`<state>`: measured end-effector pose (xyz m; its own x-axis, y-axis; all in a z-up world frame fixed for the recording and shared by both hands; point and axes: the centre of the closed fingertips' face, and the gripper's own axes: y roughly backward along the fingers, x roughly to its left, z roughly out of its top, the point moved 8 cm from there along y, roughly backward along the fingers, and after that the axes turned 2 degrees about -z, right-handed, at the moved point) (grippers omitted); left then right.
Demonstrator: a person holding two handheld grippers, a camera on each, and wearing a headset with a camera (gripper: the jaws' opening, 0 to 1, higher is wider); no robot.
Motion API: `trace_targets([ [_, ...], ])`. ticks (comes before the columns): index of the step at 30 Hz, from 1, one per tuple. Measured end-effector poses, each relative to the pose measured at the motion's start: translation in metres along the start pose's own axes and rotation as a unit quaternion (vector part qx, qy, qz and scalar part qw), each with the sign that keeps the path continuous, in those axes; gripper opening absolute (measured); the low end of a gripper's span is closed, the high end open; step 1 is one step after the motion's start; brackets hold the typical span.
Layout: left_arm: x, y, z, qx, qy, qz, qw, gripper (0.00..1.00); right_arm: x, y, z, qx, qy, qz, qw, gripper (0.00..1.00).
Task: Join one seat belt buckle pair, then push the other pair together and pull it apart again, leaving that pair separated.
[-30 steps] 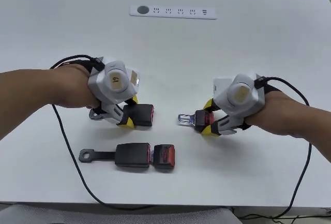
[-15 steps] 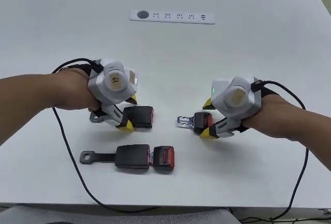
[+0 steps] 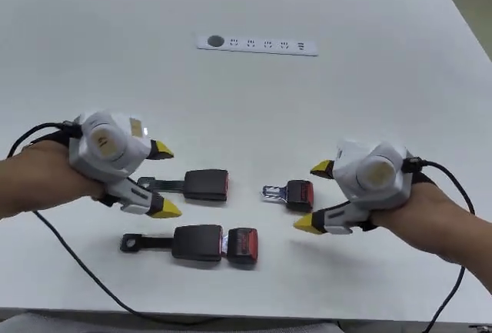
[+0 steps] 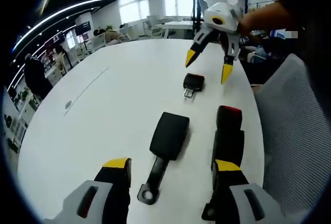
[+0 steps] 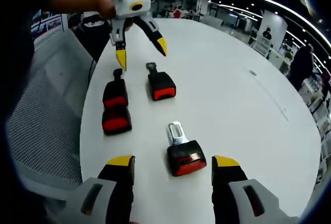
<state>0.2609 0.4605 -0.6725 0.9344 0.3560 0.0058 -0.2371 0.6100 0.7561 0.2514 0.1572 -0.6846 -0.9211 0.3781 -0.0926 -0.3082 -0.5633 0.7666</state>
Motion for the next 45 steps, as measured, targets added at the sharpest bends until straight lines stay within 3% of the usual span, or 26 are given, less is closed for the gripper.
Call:
trace_targets([
  [3,-0.012,0.016,-0.008,-0.006,0.018,0.016,0.9997,0.67,0.006,0.008,-0.002,-0.011,-0.018,-0.010,0.9997,0.59],
  [8,-0.020,0.036,-0.031,-0.018,0.055,0.041,0.9975,0.73,0.013,0.022,-0.013,-0.019,-0.047,-0.021,0.9985,0.62],
  [15,-0.038,0.052,-0.046,-0.035,0.088,0.065,0.9934,0.83,0.029,0.033,-0.021,-0.034,-0.078,-0.039,0.9956,0.73],
  [17,-0.036,0.054,-0.055,-0.042,0.095,0.074,0.9918,0.88,0.033,0.035,-0.021,-0.039,-0.085,-0.043,0.9947,0.77],
  [21,-0.048,0.060,-0.051,-0.063,0.112,0.077,0.9887,0.97,0.042,0.038,-0.019,-0.046,-0.094,-0.051,0.9933,0.85],
  [22,-0.056,0.060,-0.047,-0.082,0.106,0.067,0.9888,1.00,0.041,0.038,-0.020,-0.046,-0.097,-0.052,0.9928,0.88],
  [25,-0.062,0.060,-0.051,-0.077,0.111,0.067,0.9886,1.00,0.045,0.036,-0.020,-0.047,-0.102,-0.058,0.9920,0.99],
  [31,-0.060,0.062,-0.060,-0.080,0.135,0.093,0.9832,1.00,0.046,0.039,-0.020,-0.052,-0.108,-0.067,0.9906,0.99],
  [33,-0.062,0.064,-0.057,-0.083,0.141,0.103,0.9812,1.00,0.046,0.039,-0.021,-0.054,-0.111,-0.067,0.9901,0.99],
  [37,-0.060,0.063,-0.064,-0.086,0.147,0.106,0.9796,1.00,0.052,0.045,-0.023,-0.058,-0.122,-0.069,0.9885,0.99],
  [41,-0.068,0.065,-0.055,-0.091,0.143,0.109,0.9796,1.00,0.058,0.048,-0.027,-0.059,-0.131,-0.070,0.9871,0.99],
  [45,-0.067,0.071,-0.053,-0.104,0.147,0.115,0.9768,1.00,0.061,0.052,-0.029,-0.060,-0.140,-0.074,0.9856,0.99],
])
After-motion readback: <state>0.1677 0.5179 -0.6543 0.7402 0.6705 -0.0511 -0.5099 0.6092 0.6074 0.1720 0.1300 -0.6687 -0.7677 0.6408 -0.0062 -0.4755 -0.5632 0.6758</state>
